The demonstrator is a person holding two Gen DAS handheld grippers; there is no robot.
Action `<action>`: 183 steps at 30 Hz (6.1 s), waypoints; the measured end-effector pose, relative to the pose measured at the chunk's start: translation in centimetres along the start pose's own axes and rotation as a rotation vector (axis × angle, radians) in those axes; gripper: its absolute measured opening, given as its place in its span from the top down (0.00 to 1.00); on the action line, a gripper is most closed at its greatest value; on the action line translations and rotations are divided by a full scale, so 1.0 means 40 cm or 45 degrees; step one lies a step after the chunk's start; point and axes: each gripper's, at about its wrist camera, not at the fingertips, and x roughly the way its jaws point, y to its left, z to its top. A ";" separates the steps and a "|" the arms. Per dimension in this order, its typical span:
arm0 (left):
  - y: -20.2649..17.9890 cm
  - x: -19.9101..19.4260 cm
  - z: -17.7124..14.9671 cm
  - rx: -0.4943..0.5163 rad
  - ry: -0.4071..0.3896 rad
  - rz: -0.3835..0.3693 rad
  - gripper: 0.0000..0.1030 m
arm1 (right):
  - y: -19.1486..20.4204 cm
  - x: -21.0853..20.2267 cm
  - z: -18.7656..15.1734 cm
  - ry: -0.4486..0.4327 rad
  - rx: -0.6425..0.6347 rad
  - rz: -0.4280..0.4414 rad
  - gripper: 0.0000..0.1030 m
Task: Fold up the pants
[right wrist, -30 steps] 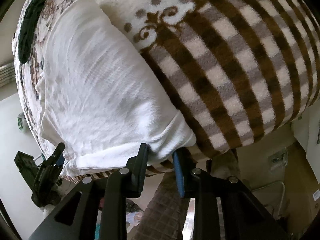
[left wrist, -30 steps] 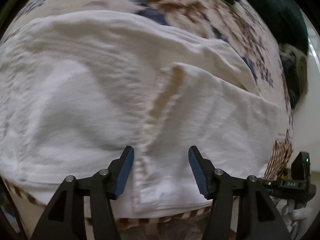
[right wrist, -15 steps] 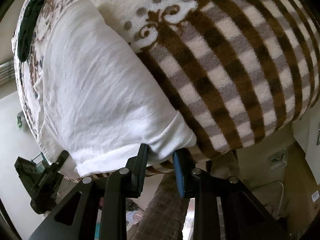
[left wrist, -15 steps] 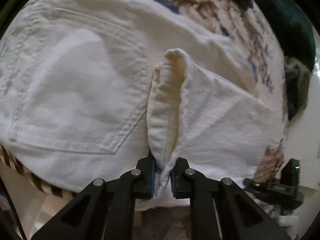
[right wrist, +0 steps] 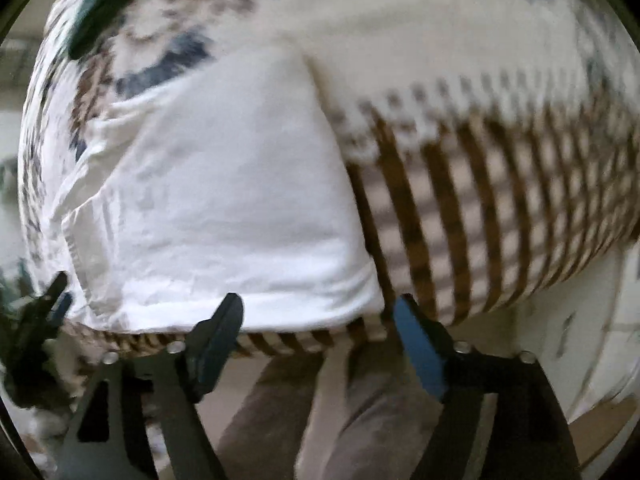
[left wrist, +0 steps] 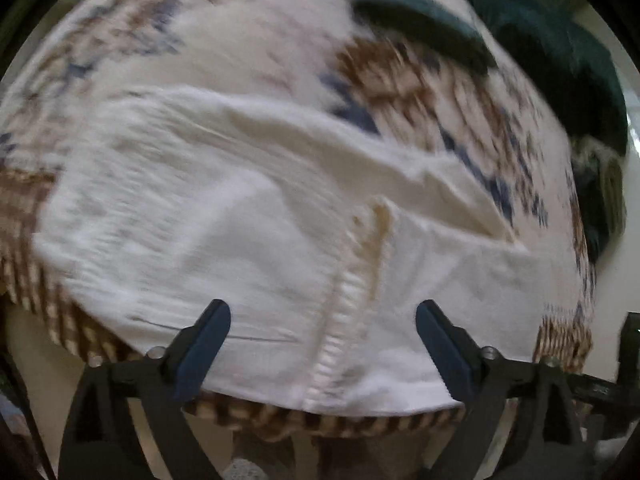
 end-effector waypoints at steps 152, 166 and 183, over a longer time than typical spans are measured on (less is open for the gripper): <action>-0.236 0.265 0.284 -0.221 0.187 -0.363 0.39 | -0.339 -0.014 0.242 -0.029 0.167 0.522 0.27; -0.239 0.287 0.300 -0.197 0.186 -0.340 0.39 | -0.360 -0.080 0.109 -0.213 0.216 0.419 0.87; -0.403 0.355 0.301 0.249 0.189 -0.253 0.78 | -0.362 -0.039 0.211 -0.124 0.162 0.532 0.28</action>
